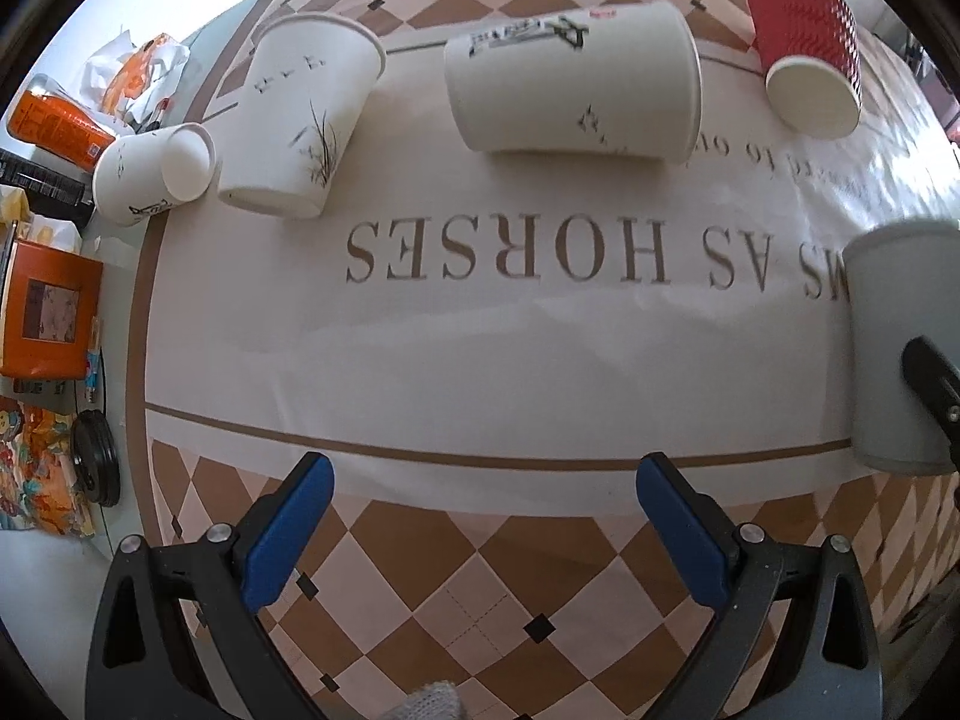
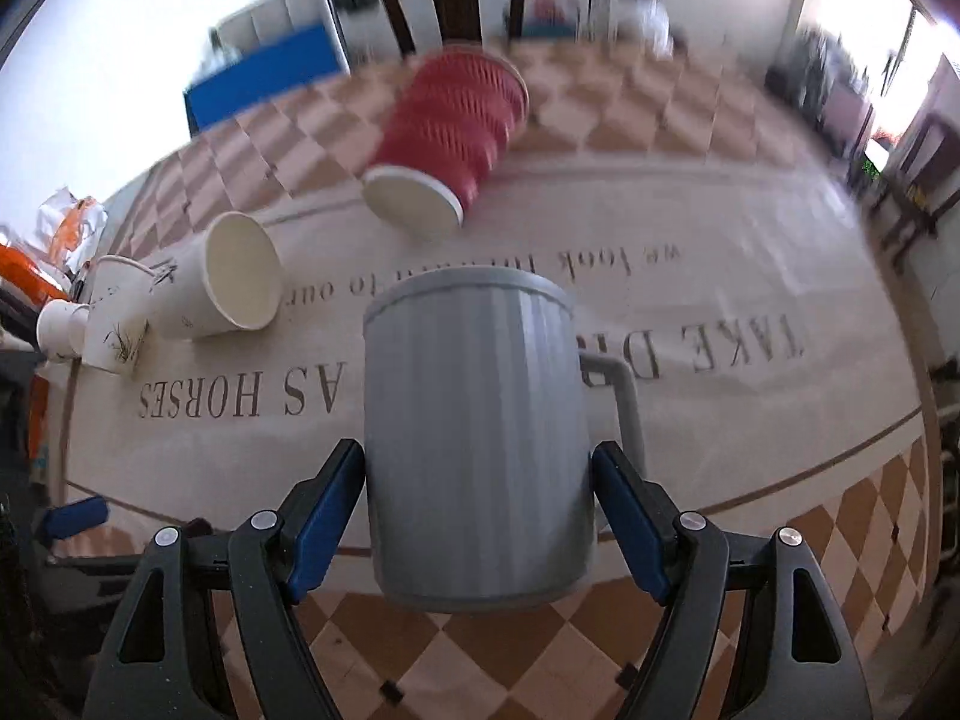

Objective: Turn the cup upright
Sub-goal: 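Carry the grey mug with the right gripper and lower it upright onto the cloth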

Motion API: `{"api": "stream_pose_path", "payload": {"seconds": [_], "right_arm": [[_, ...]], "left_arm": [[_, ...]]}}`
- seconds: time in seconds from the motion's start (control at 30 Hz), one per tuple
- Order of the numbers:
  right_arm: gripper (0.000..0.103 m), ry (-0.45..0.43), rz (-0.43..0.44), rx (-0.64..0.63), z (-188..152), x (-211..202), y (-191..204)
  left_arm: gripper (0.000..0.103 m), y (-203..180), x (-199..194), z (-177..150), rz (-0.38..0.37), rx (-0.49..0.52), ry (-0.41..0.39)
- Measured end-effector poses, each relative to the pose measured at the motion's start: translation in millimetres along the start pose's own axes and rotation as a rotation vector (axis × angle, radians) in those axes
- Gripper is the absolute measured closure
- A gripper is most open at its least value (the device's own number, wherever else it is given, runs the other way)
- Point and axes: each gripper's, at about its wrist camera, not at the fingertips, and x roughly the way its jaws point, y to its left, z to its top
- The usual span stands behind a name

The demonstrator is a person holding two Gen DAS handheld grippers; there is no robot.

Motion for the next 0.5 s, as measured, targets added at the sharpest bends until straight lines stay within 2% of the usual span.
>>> {"api": "stream_pose_path", "payload": {"seconds": [0.13,0.2,0.37,0.5], "right_arm": [[0.023,0.261,0.001,-0.035,29,15,-1],[0.023,0.330,0.013,-0.065,39,17,2],[0.022,0.394,-0.046,-0.142,64,30,14],[0.023,0.380,-0.006,-0.107,71,35,14]], "left_arm": [[0.000,1,-9,9,-0.013,-0.007,-0.006],[0.000,-1,-10,14,-0.021,-0.010,-0.002],[0.000,-6,-11,18,-0.037,-0.006,0.010],[0.000,-9,-8,19,-0.035,0.001,0.022]]}}
